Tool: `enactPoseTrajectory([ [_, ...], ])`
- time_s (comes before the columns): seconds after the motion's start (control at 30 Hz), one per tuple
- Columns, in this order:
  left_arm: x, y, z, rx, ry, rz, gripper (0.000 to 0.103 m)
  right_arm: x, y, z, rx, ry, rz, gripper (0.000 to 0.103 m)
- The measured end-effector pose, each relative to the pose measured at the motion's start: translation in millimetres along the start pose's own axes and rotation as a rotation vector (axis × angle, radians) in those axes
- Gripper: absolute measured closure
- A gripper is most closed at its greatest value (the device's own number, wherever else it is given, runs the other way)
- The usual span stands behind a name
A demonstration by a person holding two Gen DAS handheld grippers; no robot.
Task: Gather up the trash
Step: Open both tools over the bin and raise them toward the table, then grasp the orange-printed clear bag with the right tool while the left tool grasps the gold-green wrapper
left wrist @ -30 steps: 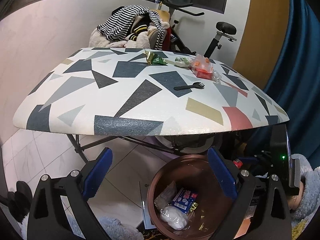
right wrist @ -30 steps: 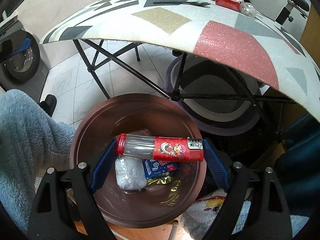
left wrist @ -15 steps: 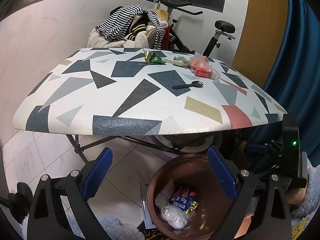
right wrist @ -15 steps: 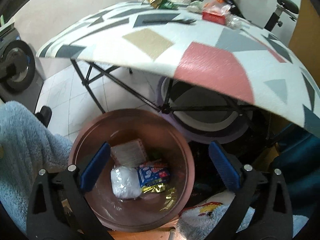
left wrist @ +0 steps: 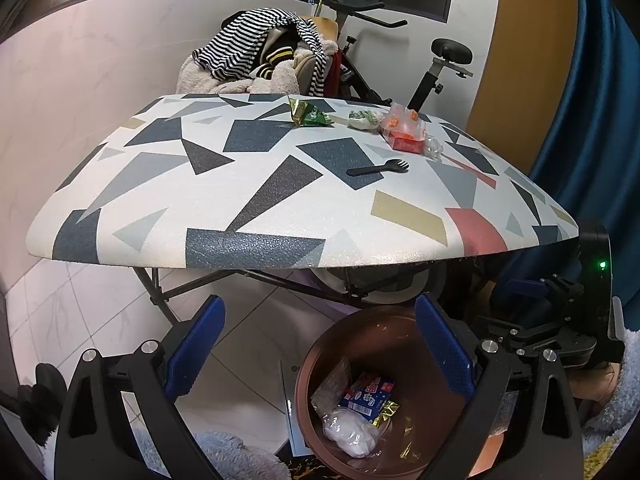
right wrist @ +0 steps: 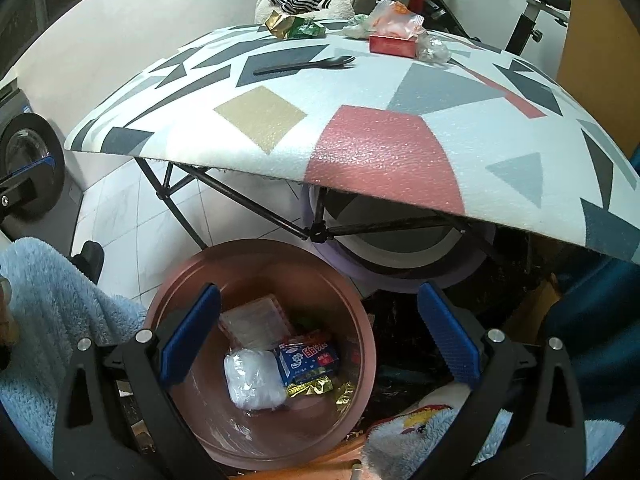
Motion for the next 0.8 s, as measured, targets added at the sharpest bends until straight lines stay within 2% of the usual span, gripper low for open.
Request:
enactPoseTrajectory([
  [0.2,2.0,1.5,-2.7,0.002,0.016,0.008,0.010,6.3,-4.3,4.9,0.013,-0.019,-0.028,0.006],
  [0.33,14.9,2.9,-4.1,-0.031,0.007,0.022,0.010,18.1,-12.4,12.1,0.038,-0.061,-0.048,0.006],
  [0.57,57.1,4.3,-16.1,-0.064,-0.033,0.024,0.010,63.9,-36.8,15.2,0.042,-0.125,-0.052,0.006],
  [0.67,75.8,12.0,-27.5,-0.065,-0.040,0.040,0.010,87.4,-49.4,7.8,0.084,-0.105,-0.080,0.006],
  [0.8,97.1,23.5,-44.8,-0.067,-0.040,0.053,0.010,125.0,-59.9,-5.9,0.003,-0.096,-0.026,0.006],
])
Point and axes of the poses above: each gripper's, at about its wrist camera, not at the fingertips, and z roughly against the way its jaws point, y to its left, x to its top, the point moved 3 cm from there along -z, roughly the way its jaws point, and after that the axes turned 10 degrees about -y, right-handed, at the moved point
